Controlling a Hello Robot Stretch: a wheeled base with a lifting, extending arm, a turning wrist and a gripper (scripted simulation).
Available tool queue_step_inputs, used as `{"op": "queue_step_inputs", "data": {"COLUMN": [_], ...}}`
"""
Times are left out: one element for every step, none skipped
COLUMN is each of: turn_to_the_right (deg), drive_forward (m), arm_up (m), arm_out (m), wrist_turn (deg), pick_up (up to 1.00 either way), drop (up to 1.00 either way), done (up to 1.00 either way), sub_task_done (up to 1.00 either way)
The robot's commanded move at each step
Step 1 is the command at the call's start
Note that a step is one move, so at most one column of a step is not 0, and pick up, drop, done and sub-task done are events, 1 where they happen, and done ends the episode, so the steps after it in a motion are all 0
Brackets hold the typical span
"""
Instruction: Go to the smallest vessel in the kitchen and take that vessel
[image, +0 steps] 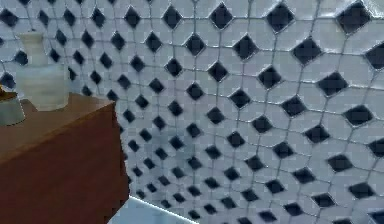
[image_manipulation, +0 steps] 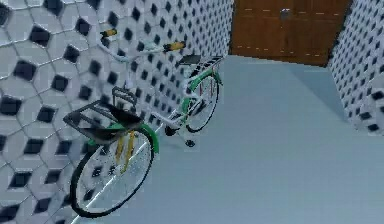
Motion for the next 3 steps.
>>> {"op": "queue_step_inputs", "data": {"turn_to_the_right": [0.0, 45.0, 45.0], "drive_forward": [0.4, 0.0, 0.0], "arm_up": [0.0, 0.0, 0.0], "arm_out": [0.0, 0.0, 0.0], "wrist_turn": [0.0, 0.0, 0.0], "pick_up": [0.0, 0.0, 0.0], "drop": [0.0, 0.0, 0.0], "done": [0.0, 0.0, 0.0], "sub_task_done": [0.0, 0.0, 0.0]}}
